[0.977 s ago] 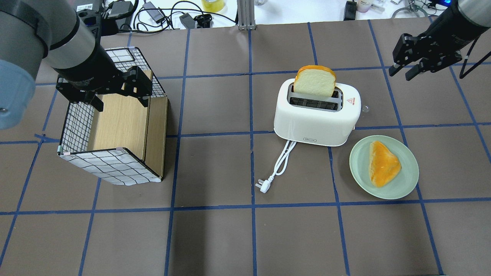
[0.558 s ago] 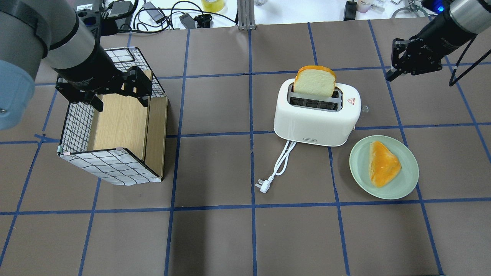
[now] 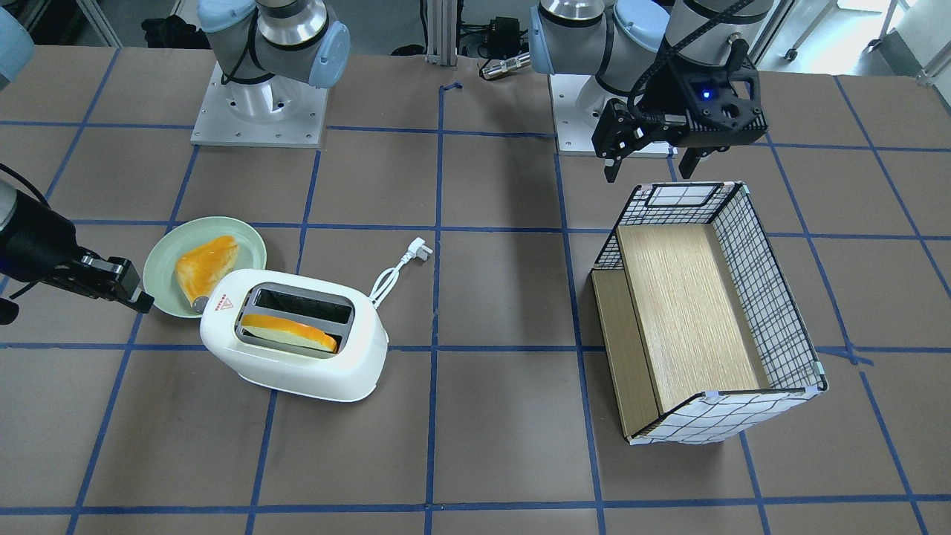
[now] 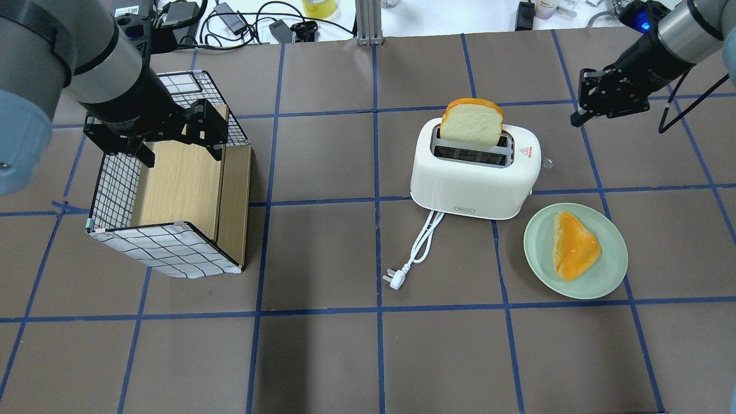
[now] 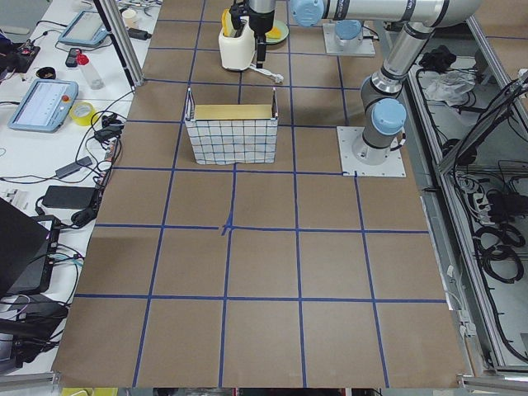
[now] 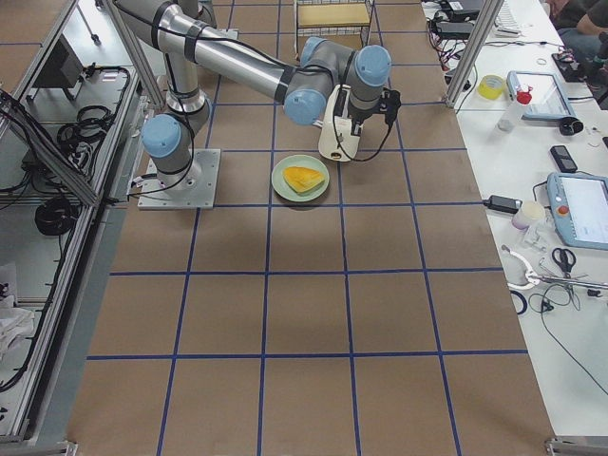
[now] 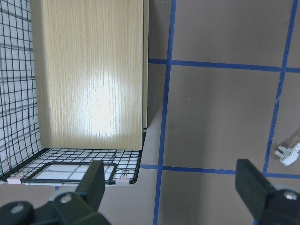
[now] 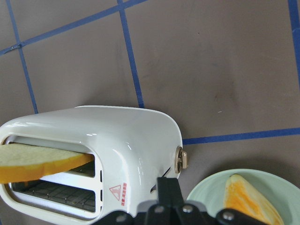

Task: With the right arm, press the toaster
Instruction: 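Lower the right gripper beside the toaster onto the lever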

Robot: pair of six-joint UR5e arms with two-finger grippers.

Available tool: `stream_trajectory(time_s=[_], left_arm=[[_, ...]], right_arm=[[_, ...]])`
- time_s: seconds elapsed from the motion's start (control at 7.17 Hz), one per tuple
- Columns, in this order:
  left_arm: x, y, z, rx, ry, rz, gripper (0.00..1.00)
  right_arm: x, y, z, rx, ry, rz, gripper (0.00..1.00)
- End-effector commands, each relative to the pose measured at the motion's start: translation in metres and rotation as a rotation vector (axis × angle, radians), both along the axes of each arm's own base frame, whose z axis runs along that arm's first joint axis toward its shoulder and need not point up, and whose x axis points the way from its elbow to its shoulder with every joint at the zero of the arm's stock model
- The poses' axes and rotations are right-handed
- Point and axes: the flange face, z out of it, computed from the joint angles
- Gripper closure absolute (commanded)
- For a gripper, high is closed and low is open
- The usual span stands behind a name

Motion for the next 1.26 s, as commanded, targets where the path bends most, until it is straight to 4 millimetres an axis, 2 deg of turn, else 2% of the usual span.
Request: stream_trajectory(time_s=[0.0, 0.28, 0.56, 0.84, 1.12], left_arm=[[0.000, 0.000, 0.000, -0.001, 0.000, 0.000, 0.00], [0.000, 0.000, 0.000, -0.001, 0.000, 0.000, 0.00], [0.000, 0.000, 0.000, -0.001, 0.000, 0.000, 0.00], [0.000, 0.000, 0.000, 0.001, 0.000, 0.000, 0.00], [0.000, 0.000, 0.000, -0.001, 0.000, 0.000, 0.00]], right_arm=[[0.005, 0.010, -0.026, 0.030, -0.024, -0.001, 1.00], [0.016, 0.009, -0.031, 0.014, -0.121, -0.023, 1.00], [0.016, 0.010, -0.036, 0.016, -0.123, -0.008, 1.00], [0.017, 0.012, -0.061, 0.033, -0.126, 0.005, 1.00], [0.018, 0.014, -0.065, 0.016, -0.130, 0.047, 1.00]])
